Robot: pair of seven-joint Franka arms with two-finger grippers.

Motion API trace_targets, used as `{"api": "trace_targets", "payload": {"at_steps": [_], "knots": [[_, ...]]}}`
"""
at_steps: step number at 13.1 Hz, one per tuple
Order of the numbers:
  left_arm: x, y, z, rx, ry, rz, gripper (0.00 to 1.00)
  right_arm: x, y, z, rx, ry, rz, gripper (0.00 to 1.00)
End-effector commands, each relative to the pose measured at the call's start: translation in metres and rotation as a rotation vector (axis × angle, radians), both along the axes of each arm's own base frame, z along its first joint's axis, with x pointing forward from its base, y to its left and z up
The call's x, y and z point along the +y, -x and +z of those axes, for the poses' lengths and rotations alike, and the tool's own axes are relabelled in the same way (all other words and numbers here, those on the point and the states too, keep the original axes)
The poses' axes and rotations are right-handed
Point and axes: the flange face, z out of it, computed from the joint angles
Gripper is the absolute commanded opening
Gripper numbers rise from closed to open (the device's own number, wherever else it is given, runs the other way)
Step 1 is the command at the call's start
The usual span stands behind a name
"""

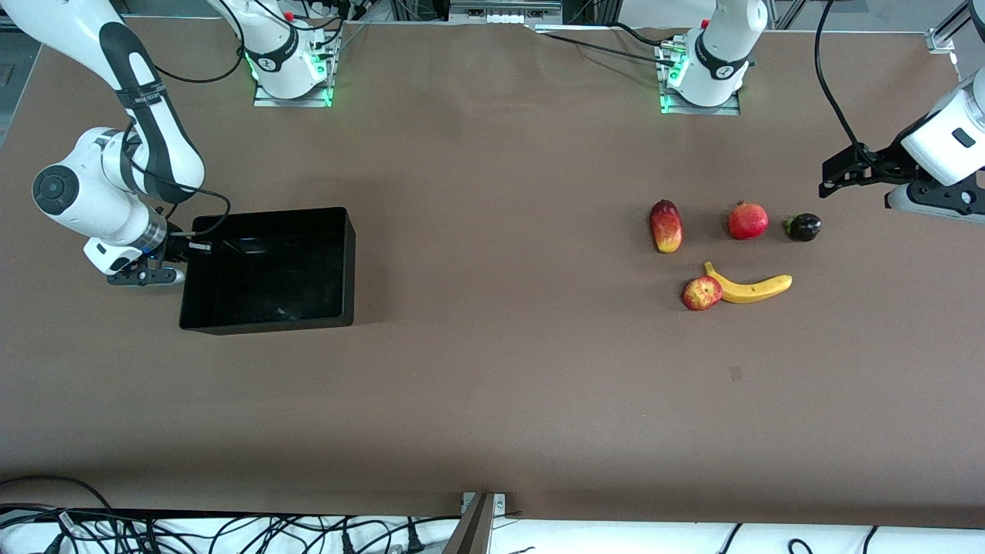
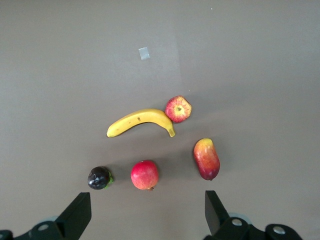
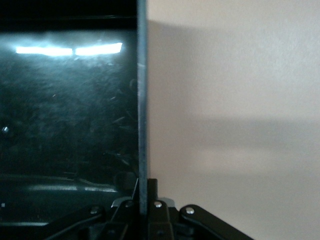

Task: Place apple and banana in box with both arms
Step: 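Push the black box with the right gripper toward the fruit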

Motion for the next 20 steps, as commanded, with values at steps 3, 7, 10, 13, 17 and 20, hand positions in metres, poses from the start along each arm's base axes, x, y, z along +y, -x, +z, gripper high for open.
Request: {"api": "trace_targets", "payload": {"at_steps": [3, 7, 10, 13, 17, 20], "knots": [[0.001, -0.004, 0.004, -0.005, 0.009, 0.004, 1.0, 0.062, -0.068, 0.126, 0.112, -0.146, 0.013, 0.0], [0.001, -0.004, 0.004, -0.005, 0.009, 0.004, 1.0, 0.211, -0.078, 0.163, 0.135, -0.131, 0.038, 0.0], [0.002, -0.004, 0.005, -0.007, 0.009, 0.005, 1.0, 0.36, -0.062, 0.145, 0.149, -0.086, -0.039, 0.0], [0.001, -0.004, 0.004, -0.005, 0.009, 0.004, 1.0, 0.491, -0.034, 0.128, 0.114, -0.065, -0.085, 0.0], [0.001, -0.004, 0.004, -0.005, 0.009, 0.004, 1.0, 0.568, -0.001, 0.065, 0.062, -0.079, -0.124, 0.0], [0.002, -0.004, 0.004, -0.005, 0.009, 0.005, 1.0, 0.593, 0.014, 0.039, 0.036, -0.088, -0.105, 0.0]]}}
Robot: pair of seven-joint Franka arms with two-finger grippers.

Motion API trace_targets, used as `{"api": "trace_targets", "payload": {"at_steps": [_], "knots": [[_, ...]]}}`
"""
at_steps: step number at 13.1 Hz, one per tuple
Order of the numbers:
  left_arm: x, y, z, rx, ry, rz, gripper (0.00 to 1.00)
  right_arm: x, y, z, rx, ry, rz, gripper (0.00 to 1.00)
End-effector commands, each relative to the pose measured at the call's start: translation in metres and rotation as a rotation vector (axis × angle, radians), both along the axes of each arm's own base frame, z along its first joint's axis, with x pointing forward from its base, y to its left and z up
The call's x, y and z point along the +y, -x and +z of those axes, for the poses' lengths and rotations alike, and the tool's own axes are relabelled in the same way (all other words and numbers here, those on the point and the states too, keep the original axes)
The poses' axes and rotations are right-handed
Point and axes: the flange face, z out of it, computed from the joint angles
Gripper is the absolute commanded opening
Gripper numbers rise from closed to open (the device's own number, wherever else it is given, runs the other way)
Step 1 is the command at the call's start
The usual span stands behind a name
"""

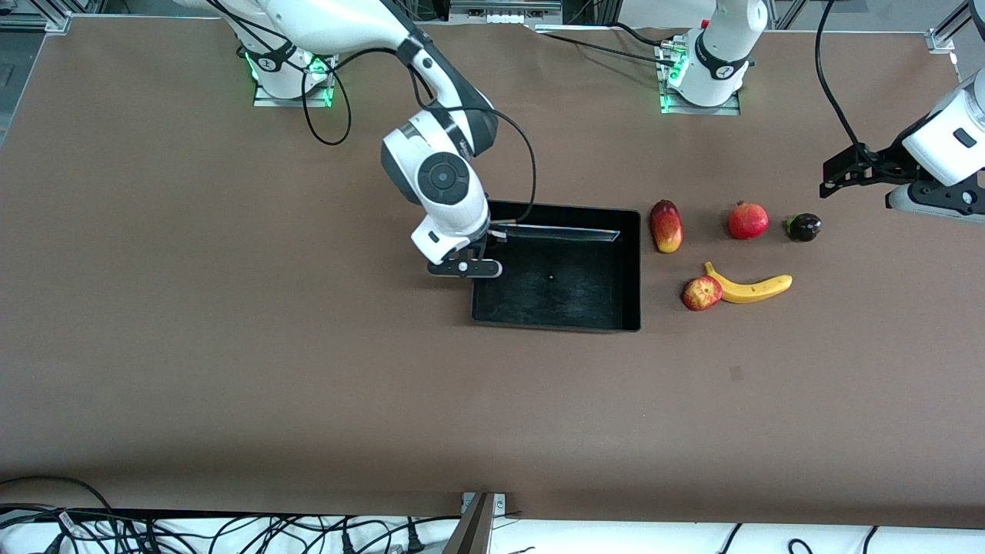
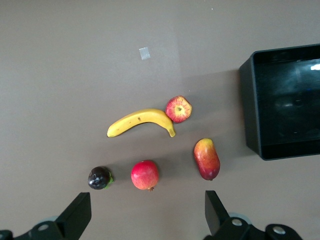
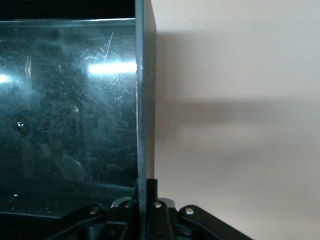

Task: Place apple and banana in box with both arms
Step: 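Push the black box with the right gripper toward the fruit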

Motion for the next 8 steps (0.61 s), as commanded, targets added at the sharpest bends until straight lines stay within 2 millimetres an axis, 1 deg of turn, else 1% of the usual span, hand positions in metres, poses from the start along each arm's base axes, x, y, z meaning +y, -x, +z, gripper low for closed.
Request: {"api": "trace_targets", "payload": {"at_steps": [1, 2, 4, 5, 6, 7, 8], "knots": [[0.0, -0.004, 0.004, -0.005, 0.009, 0.002, 1.0, 0.016, 0.002, 0.001, -0.024, -0.01, 0.003, 0.0], [0.0, -0.004, 0.004, -0.005, 0.009, 0.002, 1.0, 0.023, 0.009, -0.002, -0.028, -0.003, 0.019, 0.0], [0.0, -0.004, 0.004, -0.005, 0.009, 0.002, 1.0, 0.026, 0.009, -0.002, -0.044, -0.016, 0.018, 0.0], [0.0, -0.004, 0.004, -0.005, 0.009, 0.002, 1.0, 0.027, 0.01, -0.009, -0.04, -0.011, 0.019, 0.11], [0.0, -0.004, 0.004, -0.005, 0.009, 0.002, 1.0, 0.026, 0.011, -0.014, -0.037, -0.003, 0.025, 0.99], [0.0, -0.004, 0.004, -0.005, 0.009, 0.002, 1.0, 0.027, 0.01, -0.011, -0.042, -0.006, 0.026, 1.0], [0.0, -0.004, 0.004, -0.005, 0.009, 0.002, 1.0, 0.022, 0.004, -0.002, -0.05, -0.013, 0.022, 1.0]]}}
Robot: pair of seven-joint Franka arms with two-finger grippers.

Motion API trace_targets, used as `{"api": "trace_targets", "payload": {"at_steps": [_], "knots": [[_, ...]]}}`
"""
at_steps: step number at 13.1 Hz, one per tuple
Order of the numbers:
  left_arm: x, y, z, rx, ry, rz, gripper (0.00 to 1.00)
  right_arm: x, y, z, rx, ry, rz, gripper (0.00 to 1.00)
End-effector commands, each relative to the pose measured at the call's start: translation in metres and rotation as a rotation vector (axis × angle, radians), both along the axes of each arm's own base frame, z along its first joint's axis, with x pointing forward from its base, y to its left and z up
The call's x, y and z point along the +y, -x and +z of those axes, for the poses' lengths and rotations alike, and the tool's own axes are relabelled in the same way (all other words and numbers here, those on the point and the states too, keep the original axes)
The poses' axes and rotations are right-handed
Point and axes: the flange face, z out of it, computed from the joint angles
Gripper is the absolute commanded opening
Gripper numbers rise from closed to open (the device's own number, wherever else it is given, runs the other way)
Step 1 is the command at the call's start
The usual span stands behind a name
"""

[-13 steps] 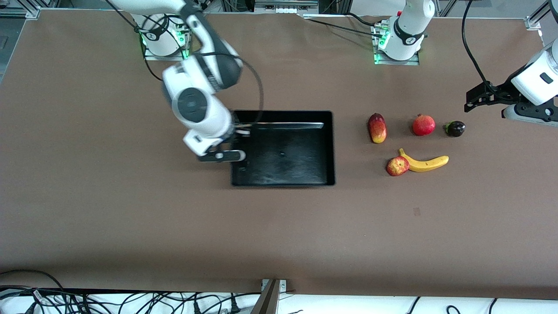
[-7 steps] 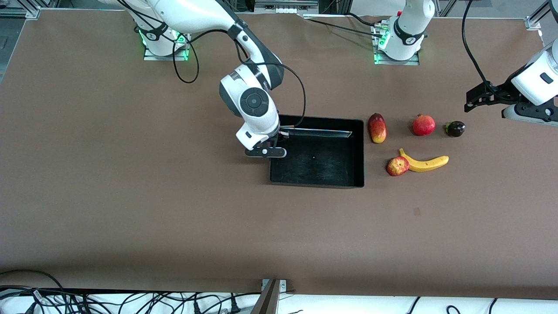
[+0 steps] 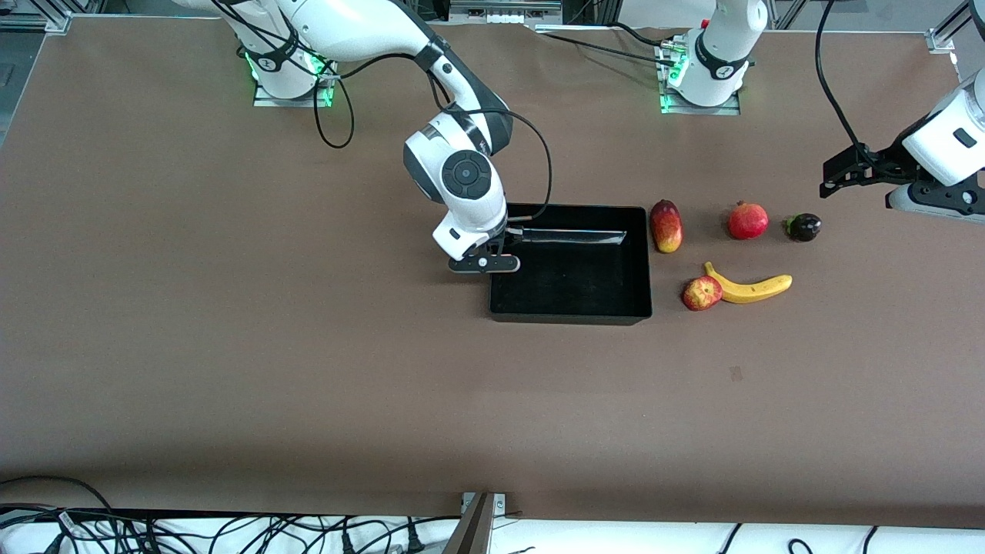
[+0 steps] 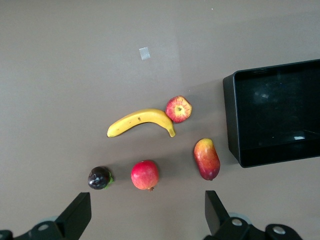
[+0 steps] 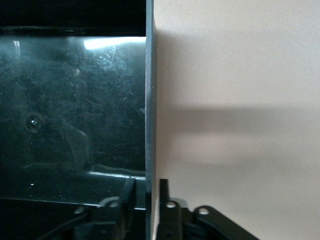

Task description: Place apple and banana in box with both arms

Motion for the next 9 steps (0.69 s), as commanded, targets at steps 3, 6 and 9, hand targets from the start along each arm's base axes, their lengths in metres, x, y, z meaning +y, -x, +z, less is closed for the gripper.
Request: {"api": "trace_targets", "payload": {"at_steps": [3, 6, 9], "knots": [[0.0, -0.004, 0.004, -0.005, 0.009, 0.002, 1.0, -0.048, -0.043, 0.089, -0.054, 0.005, -0.066, 1.0], [0.0, -0.004, 0.004, -0.005, 0.009, 0.002, 1.0, -0.121, -0.069, 0.168, -0.052, 0.031, -0.045, 1.0], [0.0, -0.004, 0.005, -0.007, 0.009, 0.002, 1.0, -0.231, -0.094, 0.228, -0.019, 0.091, -0.022, 1.0]]}}
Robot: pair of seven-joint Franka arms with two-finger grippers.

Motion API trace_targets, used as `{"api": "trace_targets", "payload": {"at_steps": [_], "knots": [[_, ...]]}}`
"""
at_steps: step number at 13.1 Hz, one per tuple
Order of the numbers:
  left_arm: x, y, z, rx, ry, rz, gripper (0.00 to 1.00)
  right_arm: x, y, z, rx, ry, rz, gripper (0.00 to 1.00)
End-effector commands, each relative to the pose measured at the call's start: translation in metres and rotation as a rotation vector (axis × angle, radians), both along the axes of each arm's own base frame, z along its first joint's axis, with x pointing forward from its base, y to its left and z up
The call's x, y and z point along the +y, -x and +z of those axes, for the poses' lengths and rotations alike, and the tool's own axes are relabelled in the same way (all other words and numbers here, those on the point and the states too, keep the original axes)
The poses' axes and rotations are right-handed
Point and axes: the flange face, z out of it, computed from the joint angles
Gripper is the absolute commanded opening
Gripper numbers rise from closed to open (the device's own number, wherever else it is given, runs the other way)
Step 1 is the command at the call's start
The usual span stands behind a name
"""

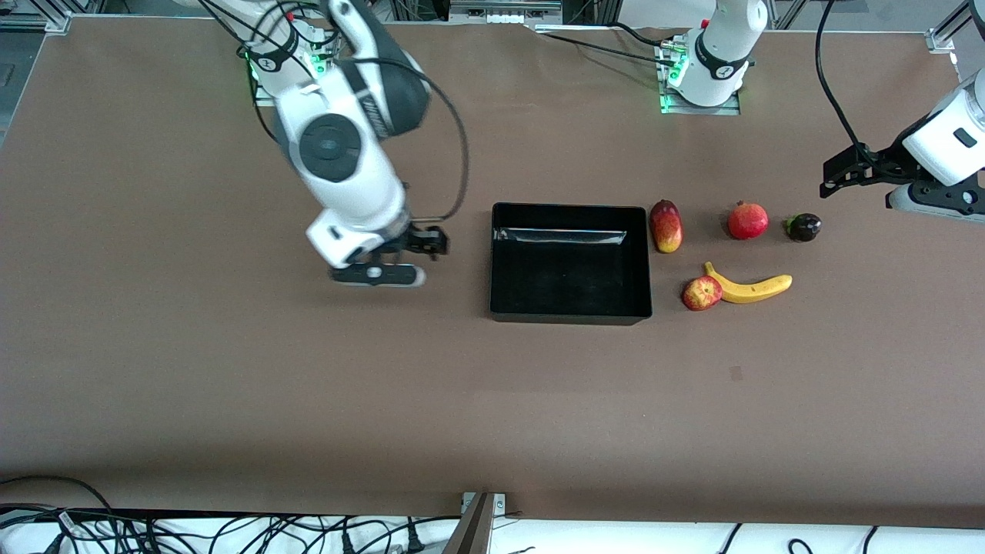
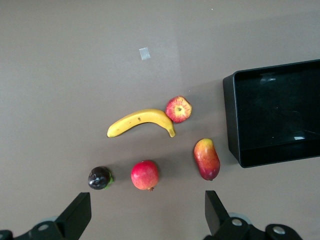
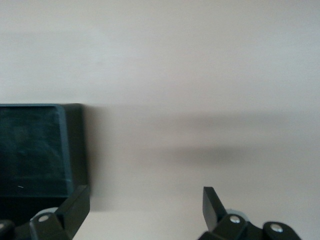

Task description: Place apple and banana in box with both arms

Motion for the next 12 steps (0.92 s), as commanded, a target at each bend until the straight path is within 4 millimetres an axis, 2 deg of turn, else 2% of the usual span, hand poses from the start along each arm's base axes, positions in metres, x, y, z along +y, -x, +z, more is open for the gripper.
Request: {"api": "trace_targets", "payload": {"at_steps": [1, 3, 4, 6, 8, 9, 10, 12], "knots": [[0.0, -0.004, 0.005, -0.006, 0.01, 0.002, 1.0, -0.09, -0.014, 0.045, 0.003, 0.025, -0.009, 1.0], [-0.001, -0.004, 0.005, -0.006, 0.017, 0.003, 1.0, -0.174, -0.022, 0.078, 0.009, 0.053, -0.085, 1.0], [-0.002, -0.004, 0.006, -0.009, 0.023, 0.002, 1.0, -0.203, -0.022, 0.094, -0.004, 0.047, -0.059, 1.0], [-0.005, -0.006, 0.005, -0.011, 0.009, -0.023, 1.0, -0.252, -0.028, 0.101, -0.014, 0.06, 0.024, 1.0], [-0.005, -0.007, 0.004, -0.011, 0.008, -0.023, 1.0, -0.279, -0.029, 0.101, -0.008, 0.07, 0.063, 1.0], [-0.006, -0.008, 0.005, -0.014, 0.01, -0.023, 1.0, -0.286, -0.029, 0.101, -0.009, 0.066, 0.087, 1.0], [-0.004, -0.016, -0.007, 0.006, 0.014, -0.023, 1.0, -0.284, -0.03, 0.102, -0.011, 0.067, 0.109, 1.0], [-0.004, -0.025, -0.008, 0.003, 0.02, -0.026, 1.0, -0.29, -0.029, 0.103, -0.015, 0.061, 0.104, 1.0]]}}
